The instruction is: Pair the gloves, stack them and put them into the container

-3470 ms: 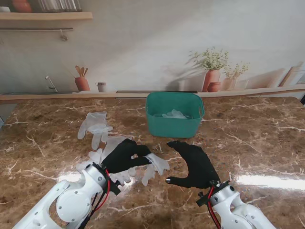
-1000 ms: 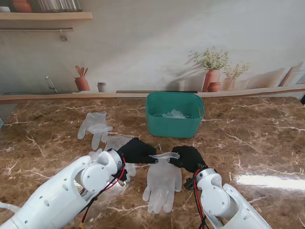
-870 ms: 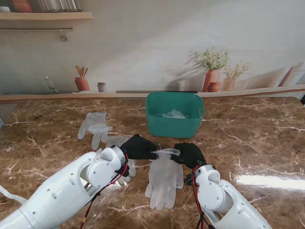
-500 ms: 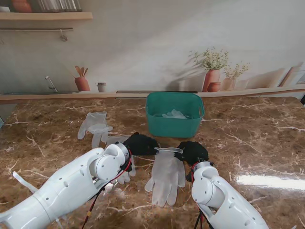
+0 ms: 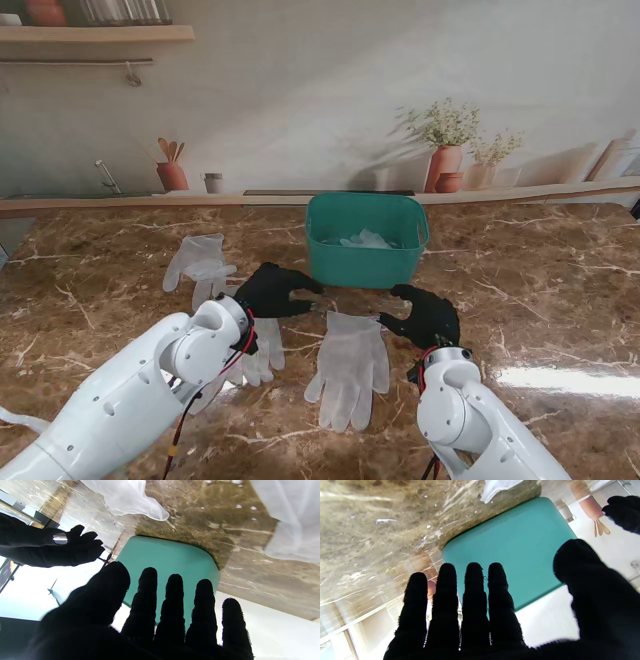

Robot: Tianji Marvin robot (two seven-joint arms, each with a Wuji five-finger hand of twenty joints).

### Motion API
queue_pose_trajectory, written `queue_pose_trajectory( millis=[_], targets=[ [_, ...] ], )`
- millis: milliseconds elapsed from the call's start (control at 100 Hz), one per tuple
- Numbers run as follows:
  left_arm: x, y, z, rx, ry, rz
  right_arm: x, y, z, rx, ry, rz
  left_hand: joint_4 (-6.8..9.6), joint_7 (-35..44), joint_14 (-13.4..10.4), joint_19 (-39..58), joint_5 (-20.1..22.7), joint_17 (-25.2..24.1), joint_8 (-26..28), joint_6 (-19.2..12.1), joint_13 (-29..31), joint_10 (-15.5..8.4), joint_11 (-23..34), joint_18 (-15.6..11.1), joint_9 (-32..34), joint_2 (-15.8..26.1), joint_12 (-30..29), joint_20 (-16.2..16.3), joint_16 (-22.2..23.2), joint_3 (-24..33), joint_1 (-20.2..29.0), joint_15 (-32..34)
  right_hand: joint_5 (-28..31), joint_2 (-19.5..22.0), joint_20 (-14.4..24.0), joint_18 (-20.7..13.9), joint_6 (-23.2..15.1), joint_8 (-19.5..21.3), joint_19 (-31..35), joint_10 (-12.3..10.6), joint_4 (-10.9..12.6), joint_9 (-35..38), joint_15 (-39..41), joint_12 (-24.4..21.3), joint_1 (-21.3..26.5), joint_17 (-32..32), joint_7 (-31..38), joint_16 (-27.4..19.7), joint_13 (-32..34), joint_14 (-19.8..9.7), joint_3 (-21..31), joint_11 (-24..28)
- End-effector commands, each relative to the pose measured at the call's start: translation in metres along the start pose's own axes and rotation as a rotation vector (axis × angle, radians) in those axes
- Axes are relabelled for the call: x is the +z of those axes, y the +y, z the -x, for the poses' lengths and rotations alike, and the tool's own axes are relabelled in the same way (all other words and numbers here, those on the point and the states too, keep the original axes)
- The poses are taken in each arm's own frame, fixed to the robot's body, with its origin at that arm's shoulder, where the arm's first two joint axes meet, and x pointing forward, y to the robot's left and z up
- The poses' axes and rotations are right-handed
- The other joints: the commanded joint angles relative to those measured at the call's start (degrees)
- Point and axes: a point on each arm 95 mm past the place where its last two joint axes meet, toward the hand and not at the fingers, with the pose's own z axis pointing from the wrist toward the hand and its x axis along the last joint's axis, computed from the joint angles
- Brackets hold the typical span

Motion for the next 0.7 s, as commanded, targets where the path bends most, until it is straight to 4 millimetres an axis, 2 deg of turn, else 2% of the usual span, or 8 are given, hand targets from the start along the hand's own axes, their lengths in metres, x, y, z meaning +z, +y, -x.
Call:
queue_pose_trajectory(
  millis=[0, 140, 230, 270, 330, 530, 570, 690],
  targets=[
    [-0.018, -0.003, 0.017, 0.015, -0.028, 0.014, -0.011, -0.005, 0.003, 0.003, 0.006, -0.019, 1.51, 0.24, -1.99, -2.16, -1.28, -1.24, 0.13, -1.89, -2.25, -0.95, 0.22, -1.14, -1.26, -1.92, -0.51, -0.55, -0.43, 1.3, -1.8, -1.44, -0.92, 0.64, -1.35, -1.37, -0.36, -0.86, -1.18, -0.08, 2.01, -0.47, -0.75, -0.92, -2.19, -0.52, -0.16, -1.59, -0.33, -1.32, -1.05, -0.78],
    [-0.047, -0.023, 0.036, 0.103, -0.049, 0.031, -0.02, -0.004, 0.002, -0.006, 0.029, -0.009, 1.01, 3.19, -2.26, -4.71, 1.47, -1.42, 1.53, -3.44, -2.74, -1.59, 0.06, -0.73, -0.55, -7.01, 0.16, 0.26, -0.2, 3.57, -2.21, -1.94, -0.59, 0.5, -1.48, -1.2, -0.49, -0.98, -1.38, -0.02, 2.02, -0.33, -1.12, -1.14, -2.08, -0.47, 0.11, -1.72, -0.44, -1.2, -1.12, -0.81],
    [-0.064, -0.034, 0.048, 0.142, -0.056, 0.068, -0.022, -0.002, 0.0, -0.006, 0.037, 0.0, 0.07, 5.95, -2.61, -9.62, 2.99, -1.43, 2.94, -4.41, -4.16, -2.01, -0.64, -0.89, -1.06, -12.75, 0.68, 0.74, -0.47, 6.88, -3.59, -3.0, -0.28, 0.37, -1.52, -1.09, -0.57, -1.06, -1.5, -0.04, 2.02, -0.24, -1.21, -1.22, -1.98, -0.49, 0.29, -1.72, -0.38, -1.17, -1.13, -0.84],
    [-0.071, -0.038, 0.053, 0.149, -0.053, 0.087, -0.022, -0.001, -0.001, -0.006, 0.038, 0.003, -0.23, 7.16, -2.4, -11.6, 3.51, -1.69, 3.56, -5.0, -5.03, -1.32, -1.03, -1.11, -1.58, -14.87, 0.69, 0.8, -0.47, 7.62, -3.89, -3.31, -0.23, 0.31, -1.55, -1.14, -0.59, -1.1, -1.59, 0.02, 2.01, -0.24, -1.29, -1.25, -1.95, -0.58, 0.32, -1.72, -0.48, -1.17, -1.13, -0.87],
    [-0.08, -0.042, 0.06, 0.162, -0.048, 0.118, -0.022, 0.0, -0.002, -0.008, 0.041, 0.007, -0.65, 7.82, -2.5, -14.28, 3.54, -2.12, 3.97, -5.8, -6.09, -2.28, -1.59, -1.32, -2.09, -17.64, 0.67, 1.33, -0.58, 8.42, -4.92, -3.86, -0.15, 0.27, -1.56, -1.09, -0.62, -1.16, -1.66, 0.02, 2.01, -0.38, -1.41, -1.3, -1.88, -0.61, 0.36, -1.74, -0.68, -1.18, -1.12, -0.97],
    [-0.104, -0.045, 0.074, 0.195, -0.016, 0.214, -0.022, 0.004, -0.005, -0.011, 0.049, 0.025, -1.22, 6.47, -3.89, -21.44, 1.94, -3.27, 3.56, -7.85, -9.74, -3.03, -3.05, -3.12, -4.66, -21.33, 0.38, 3.68, -1.32, 8.05, -6.63, -5.79, 0.12, 0.16, -1.46, -0.97, -0.74, -1.31, -1.72, -0.03, 2.01, -0.17, -1.41, -1.21, -1.79, -0.5, 0.53, -1.61, -0.6, -1.21, -1.1, -0.87],
    [-0.108, -0.044, 0.076, 0.206, -0.015, 0.228, -0.022, 0.005, -0.005, -0.009, 0.05, 0.027, -1.36, 5.46, -3.99, -24.35, 1.42, -2.74, 2.9, -8.15, -10.15, -3.16, -3.06, -3.34, -5.22, -21.75, 0.42, 6.21, -1.25, 8.57, -6.97, -5.93, 0.22, 0.16, -1.44, -0.97, -0.65, -1.33, -1.74, -0.06, 2.02, -0.11, -1.43, -1.18, -1.75, -0.5, 0.58, -1.6, -0.63, -1.22, -1.07, -0.84],
    [-0.116, -0.035, 0.084, 0.232, -0.022, 0.269, -0.022, 0.004, -0.006, -0.006, 0.052, 0.026, -1.34, 3.59, -4.16, -25.41, -0.53, -2.56, 1.99, -8.13, -11.21, -3.42, -3.24, -3.75, -6.52, -22.19, 0.35, 6.72, -1.26, 9.13, -6.42, -6.18, 0.35, 0.08, -1.33, -0.89, -0.71, -1.4, -1.75, -0.03, 2.01, 0.11, -1.34, -1.06, -1.75, -0.39, 0.71, -1.49, -0.47, -1.24, -0.99, -0.73]
  ],
)
